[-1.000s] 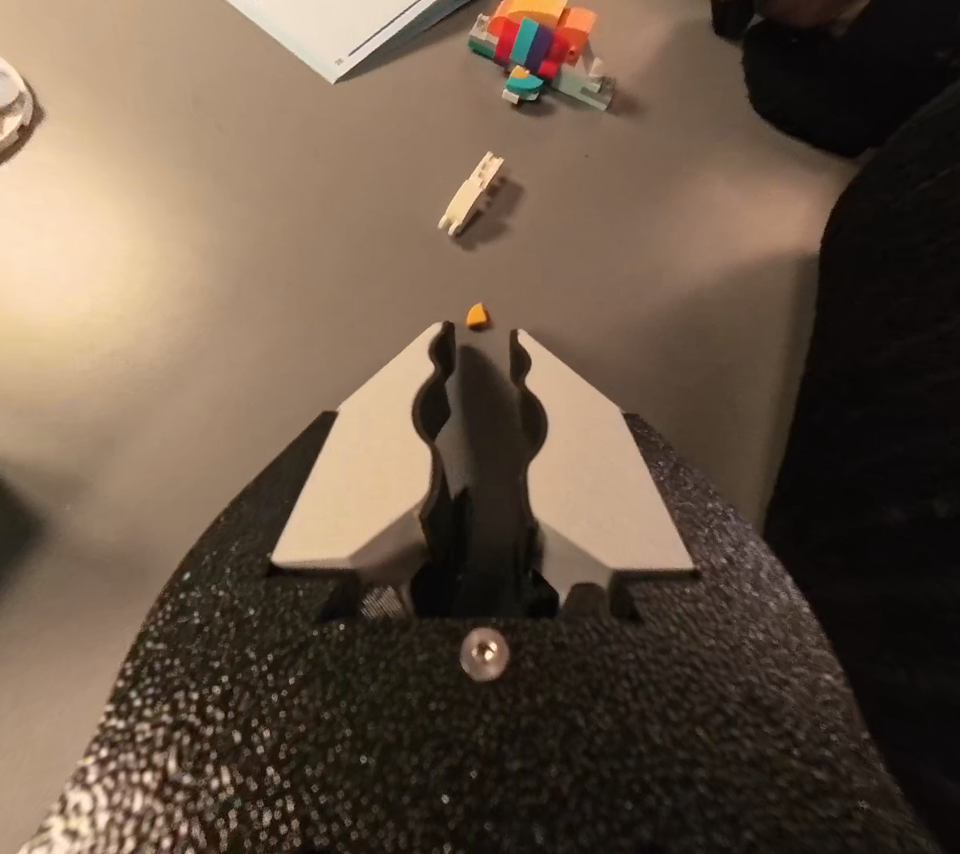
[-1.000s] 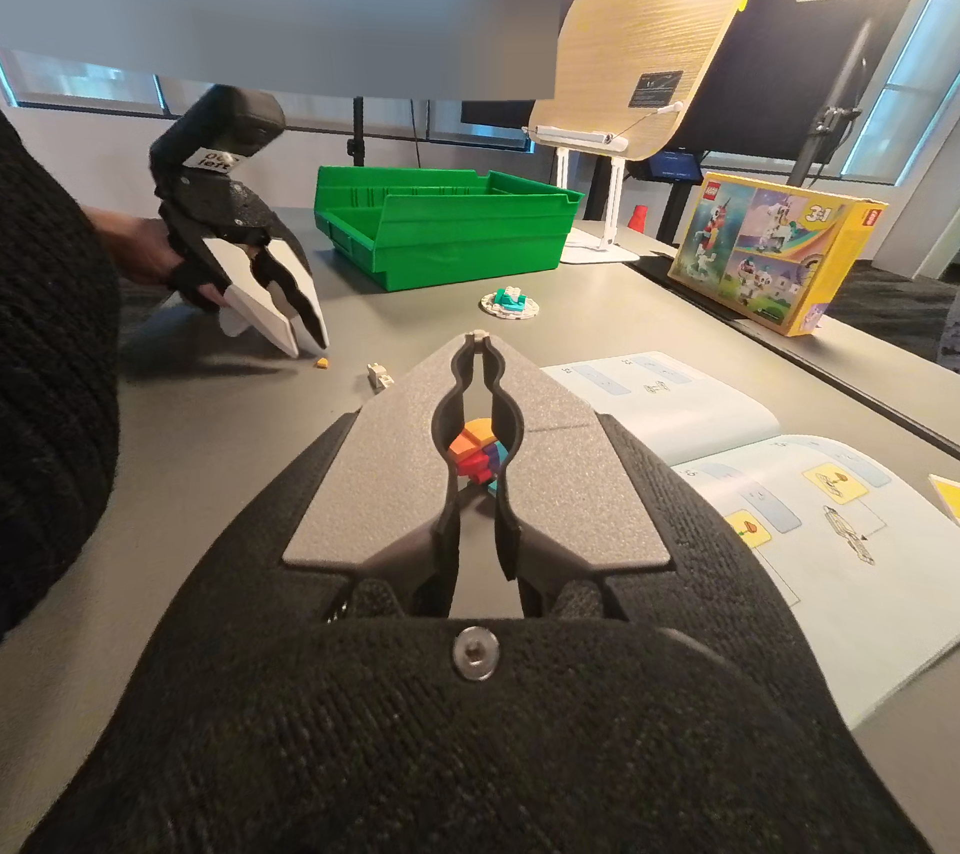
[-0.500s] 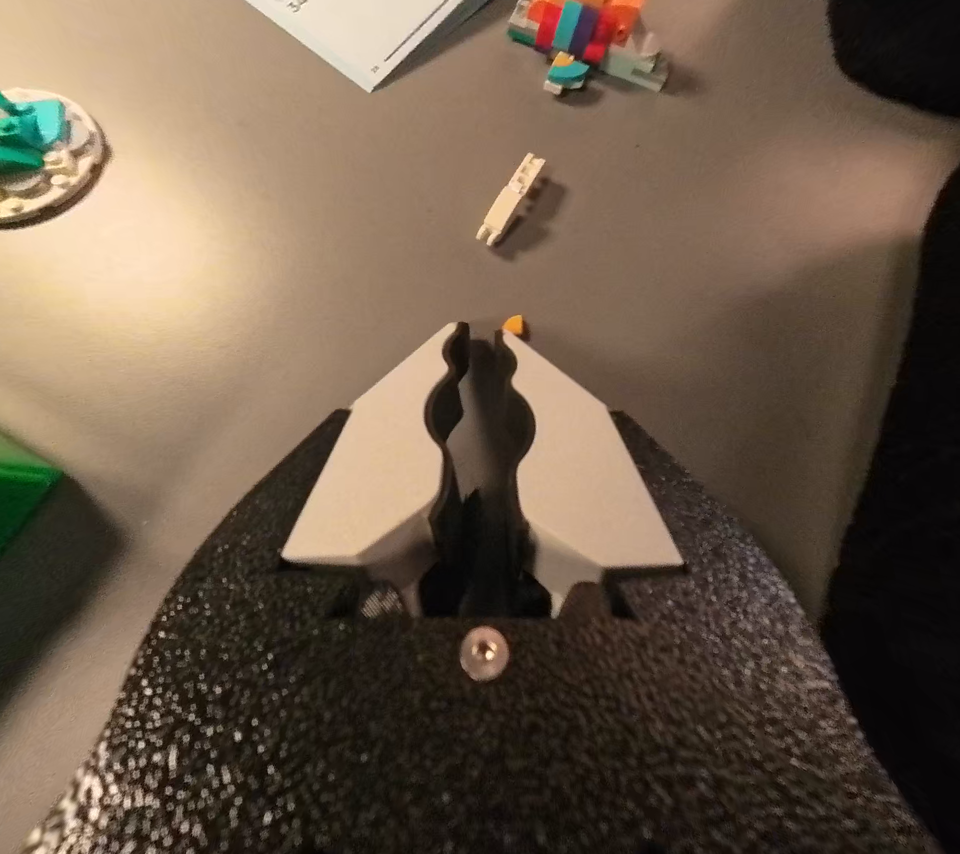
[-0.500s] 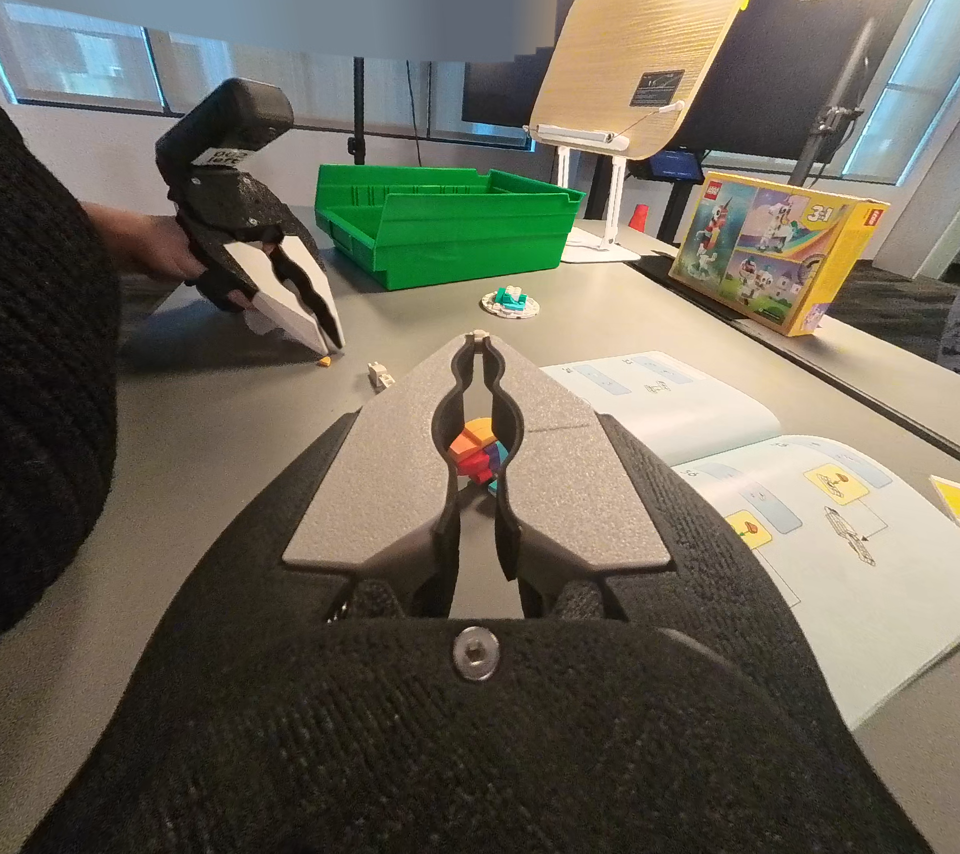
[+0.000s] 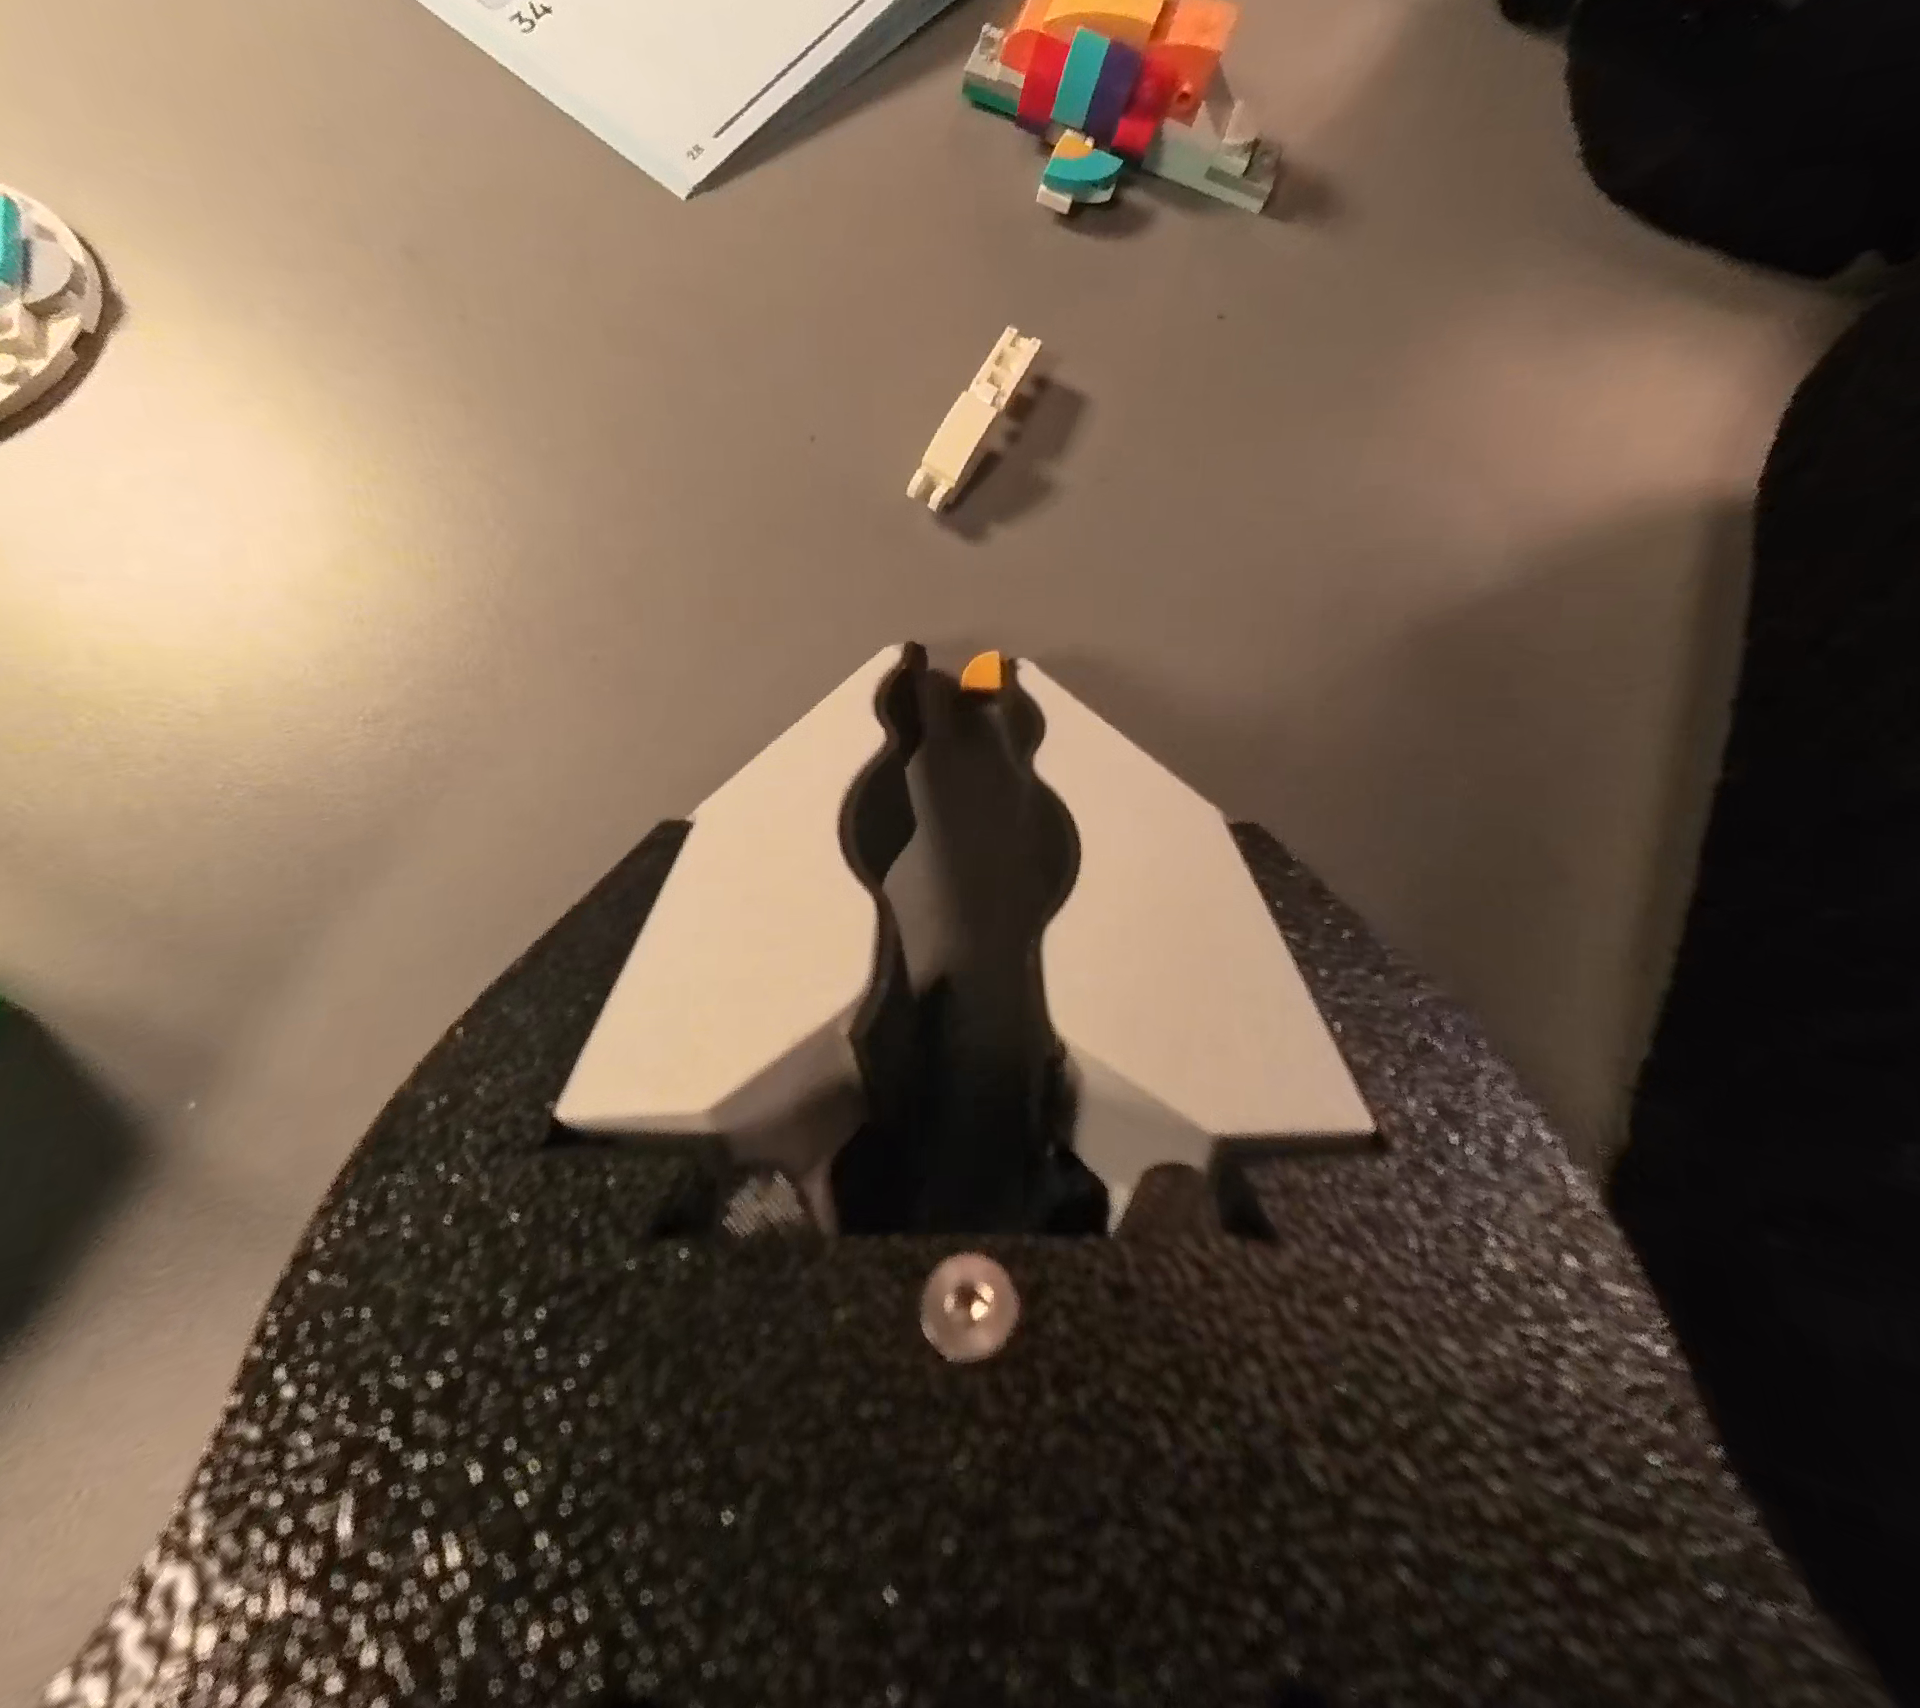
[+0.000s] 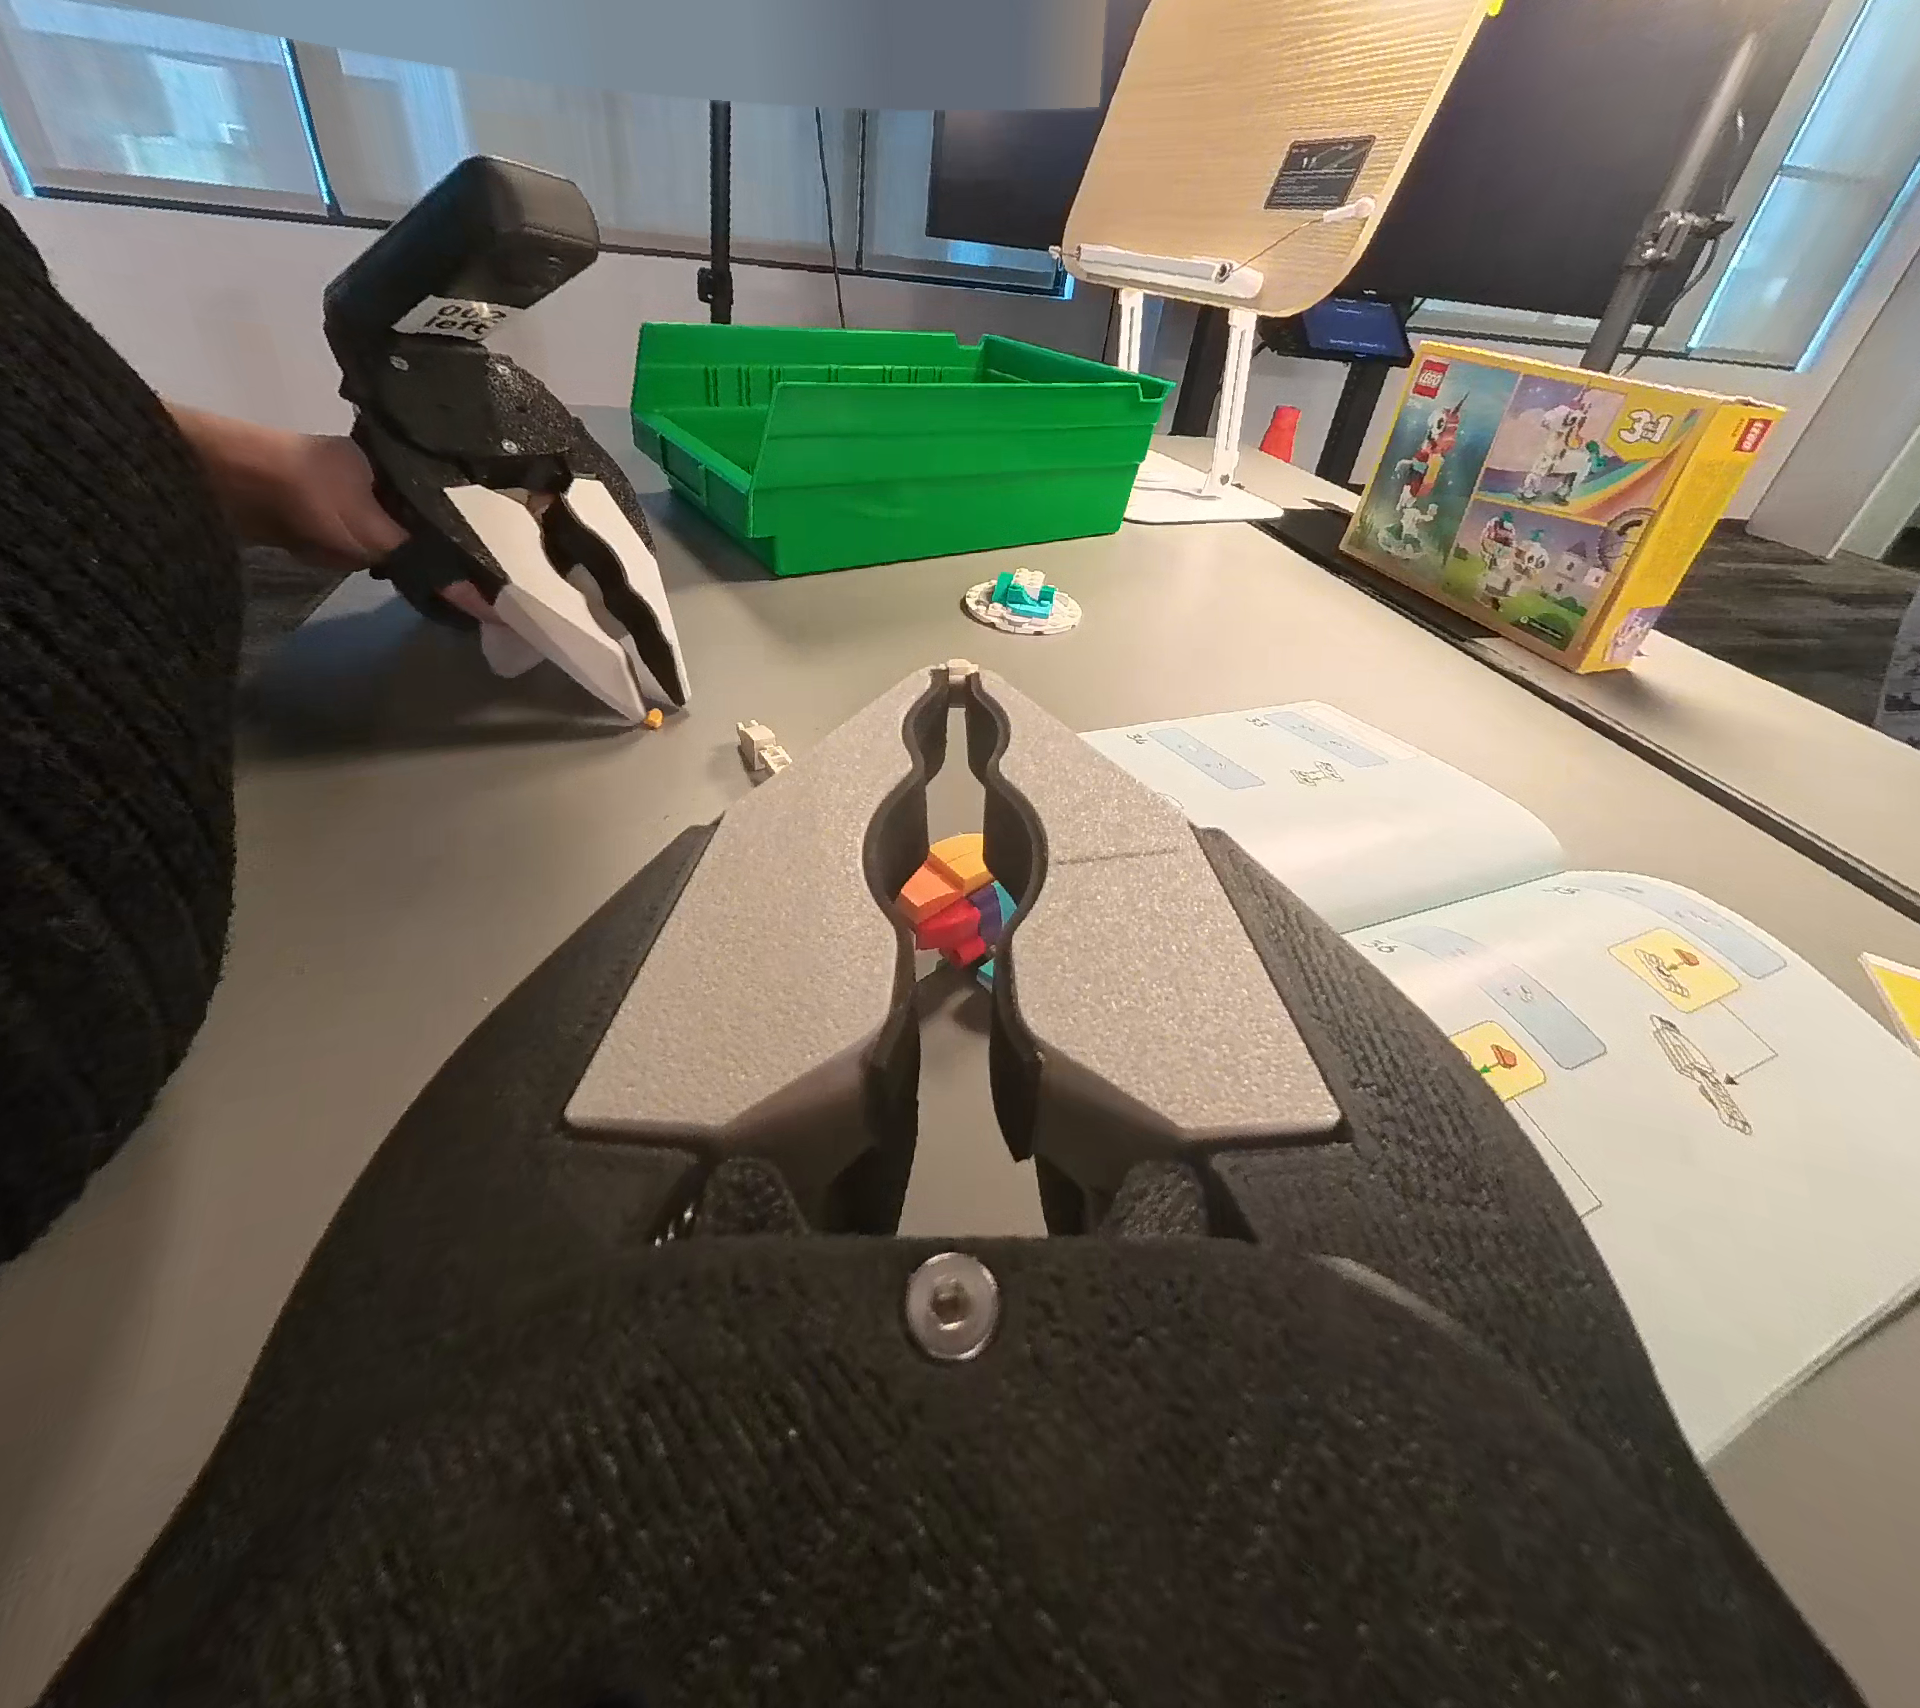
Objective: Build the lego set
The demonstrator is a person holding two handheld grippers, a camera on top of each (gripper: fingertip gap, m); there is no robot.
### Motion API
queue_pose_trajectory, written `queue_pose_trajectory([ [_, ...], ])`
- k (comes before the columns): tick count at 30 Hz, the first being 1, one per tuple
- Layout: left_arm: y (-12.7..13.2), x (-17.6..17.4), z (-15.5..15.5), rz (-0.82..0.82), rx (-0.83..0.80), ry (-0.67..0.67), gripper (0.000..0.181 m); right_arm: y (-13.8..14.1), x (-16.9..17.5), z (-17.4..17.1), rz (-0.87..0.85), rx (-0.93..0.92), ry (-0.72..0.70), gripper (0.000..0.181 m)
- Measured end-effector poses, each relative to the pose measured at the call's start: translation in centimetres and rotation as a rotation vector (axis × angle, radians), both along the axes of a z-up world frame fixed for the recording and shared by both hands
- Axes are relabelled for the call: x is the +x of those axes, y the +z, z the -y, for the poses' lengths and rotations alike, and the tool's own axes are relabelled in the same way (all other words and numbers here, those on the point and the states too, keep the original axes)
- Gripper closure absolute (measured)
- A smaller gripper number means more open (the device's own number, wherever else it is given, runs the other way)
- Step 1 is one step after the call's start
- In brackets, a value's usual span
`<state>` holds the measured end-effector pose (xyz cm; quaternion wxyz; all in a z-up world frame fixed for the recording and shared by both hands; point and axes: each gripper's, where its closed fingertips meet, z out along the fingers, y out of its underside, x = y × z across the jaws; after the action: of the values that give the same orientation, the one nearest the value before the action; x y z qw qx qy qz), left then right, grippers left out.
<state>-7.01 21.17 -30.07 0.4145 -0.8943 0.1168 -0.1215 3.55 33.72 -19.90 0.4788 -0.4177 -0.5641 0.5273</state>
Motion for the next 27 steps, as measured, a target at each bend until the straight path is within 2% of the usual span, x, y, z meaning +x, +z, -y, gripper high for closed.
queue_pose_trajectory([
  [20,0.0,0.4,-0.3,-0.073,0.004,-0.11,0.177,-0.5,-0.2,0.8,0.035,0.044,0.031,0.181],
  [27,4.1,1.8,-3.2,-0.077,0.153,-0.206,0.177,-0.8,-0.3,1.4,0.058,0.05,0.069,0.181],
])
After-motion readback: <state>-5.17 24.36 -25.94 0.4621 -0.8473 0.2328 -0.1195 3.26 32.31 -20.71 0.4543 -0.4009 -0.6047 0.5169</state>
